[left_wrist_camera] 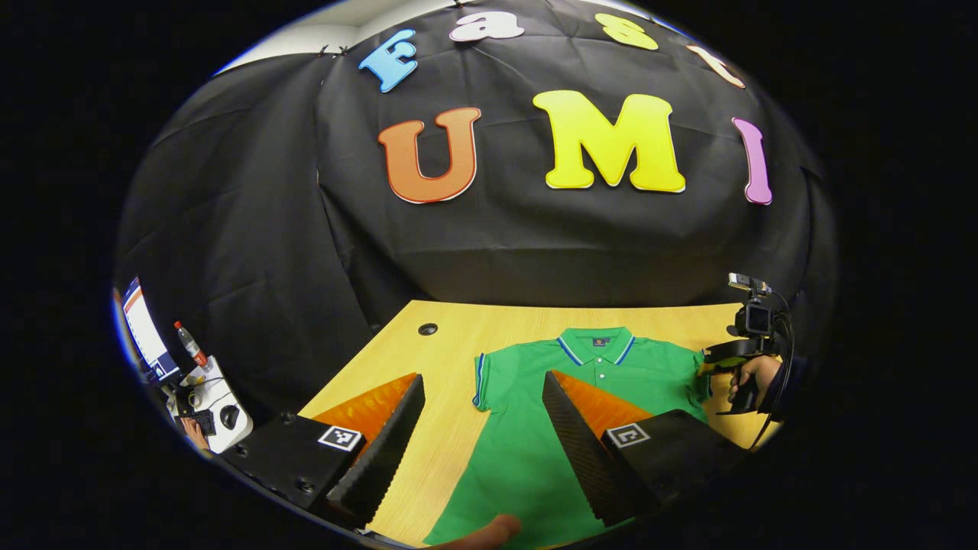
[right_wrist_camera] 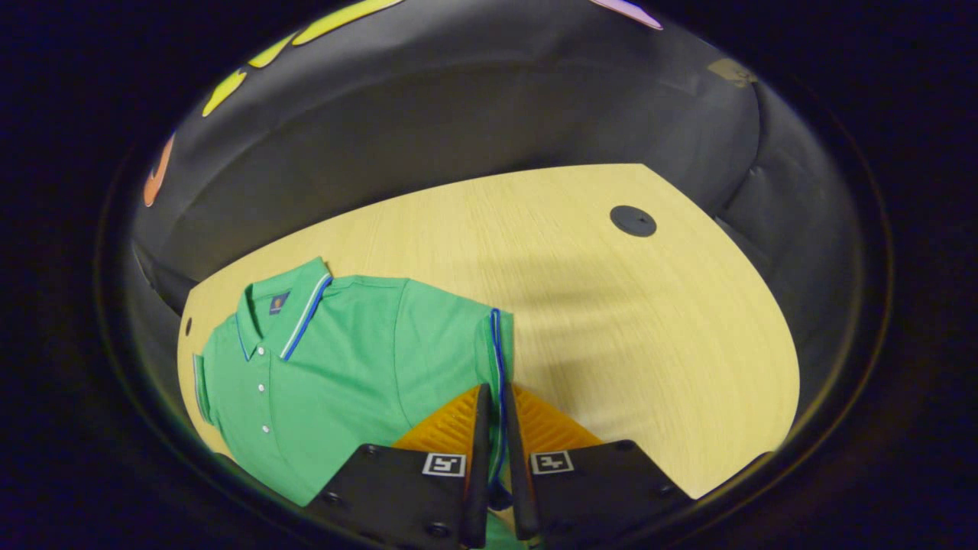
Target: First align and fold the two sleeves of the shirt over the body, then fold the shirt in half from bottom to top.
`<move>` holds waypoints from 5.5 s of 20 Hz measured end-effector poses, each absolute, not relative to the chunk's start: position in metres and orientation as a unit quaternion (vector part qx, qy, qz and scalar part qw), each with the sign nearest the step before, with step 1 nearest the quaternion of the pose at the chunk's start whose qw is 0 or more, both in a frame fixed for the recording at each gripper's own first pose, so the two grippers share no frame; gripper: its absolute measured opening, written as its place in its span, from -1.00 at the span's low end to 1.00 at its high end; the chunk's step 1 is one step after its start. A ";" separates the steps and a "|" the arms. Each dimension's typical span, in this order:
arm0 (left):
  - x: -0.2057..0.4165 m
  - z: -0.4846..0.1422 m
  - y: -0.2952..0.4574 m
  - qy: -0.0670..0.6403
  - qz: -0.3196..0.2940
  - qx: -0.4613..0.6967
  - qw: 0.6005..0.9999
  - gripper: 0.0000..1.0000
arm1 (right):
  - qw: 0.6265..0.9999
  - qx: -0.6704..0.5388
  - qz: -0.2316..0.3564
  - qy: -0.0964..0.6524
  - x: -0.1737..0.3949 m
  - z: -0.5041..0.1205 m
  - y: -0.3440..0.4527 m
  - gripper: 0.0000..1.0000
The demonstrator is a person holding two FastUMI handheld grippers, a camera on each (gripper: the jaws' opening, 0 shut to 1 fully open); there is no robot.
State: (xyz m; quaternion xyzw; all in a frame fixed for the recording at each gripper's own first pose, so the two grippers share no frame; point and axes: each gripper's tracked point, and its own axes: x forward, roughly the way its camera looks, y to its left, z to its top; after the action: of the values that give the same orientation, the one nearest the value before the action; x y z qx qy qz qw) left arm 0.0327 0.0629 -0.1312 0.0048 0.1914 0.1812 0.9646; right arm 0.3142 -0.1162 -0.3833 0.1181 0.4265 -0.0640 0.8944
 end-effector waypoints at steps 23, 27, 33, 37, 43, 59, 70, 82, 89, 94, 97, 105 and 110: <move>-0.007 -0.138 0.113 0.179 0.170 -0.024 0.969 1.00 | 0.928 0.029 0.027 0.371 0.321 -0.293 -0.019 -0.94; -0.019 -0.148 0.128 0.187 0.184 -0.034 0.964 1.00 | 0.923 -0.049 0.083 0.373 0.321 -0.306 0.022 -0.95; -0.039 -0.162 0.143 0.202 0.202 -0.036 0.958 1.00 | 0.905 -0.143 0.150 0.372 0.317 -0.329 0.060 -0.94; -0.048 -0.169 0.147 0.205 0.217 -0.048 0.953 1.00 | 0.897 -0.145 0.167 0.383 0.315 -0.347 0.073 -0.95; -0.048 -0.171 0.148 0.201 0.218 -0.048 0.954 0.99 | 0.898 -0.096 0.190 0.386 0.296 -0.337 0.099 -0.57; 0.161 -0.215 0.170 0.202 0.109 -0.092 0.969 0.96 | 0.965 -0.020 0.098 0.241 0.173 -0.138 0.002 0.85; 0.233 -0.354 0.170 0.338 0.090 -0.106 0.931 0.91 | 0.968 0.007 0.053 0.245 0.099 -0.138 0.002 0.84; 0.237 -0.374 0.176 0.377 0.106 -0.090 0.916 0.13 | 0.976 0.073 -0.024 0.206 0.085 -0.109 -0.014 0.84; 0.246 -0.373 0.168 0.389 0.086 -0.058 0.916 -0.73 | 0.975 0.063 -0.020 0.213 0.072 -0.117 -0.013 0.86; 0.252 -0.359 0.164 0.377 0.077 -0.036 0.922 -0.92 | 0.974 0.060 -0.021 0.216 0.060 -0.118 -0.025 0.84; 0.258 -0.341 0.156 0.361 0.062 -0.008 0.931 -1.00 | 0.974 0.058 -0.017 0.218 0.058 -0.119 -0.027 0.84; 0.273 -0.324 0.093 0.348 -0.009 0.053 0.936 -0.94 | 0.971 0.064 -0.015 0.228 0.053 -0.129 -0.035 0.84; 0.272 -0.327 0.055 0.338 -0.050 0.121 0.932 -0.93 | 0.968 0.062 -0.018 0.243 0.047 -0.144 -0.040 0.84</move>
State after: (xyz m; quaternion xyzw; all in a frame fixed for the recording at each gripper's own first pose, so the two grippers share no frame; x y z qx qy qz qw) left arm 0.2721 0.0553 -0.3274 0.1208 0.3382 -0.0504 0.9319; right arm 0.0472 -0.0400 -0.1444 0.0623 0.2431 -0.0176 0.9678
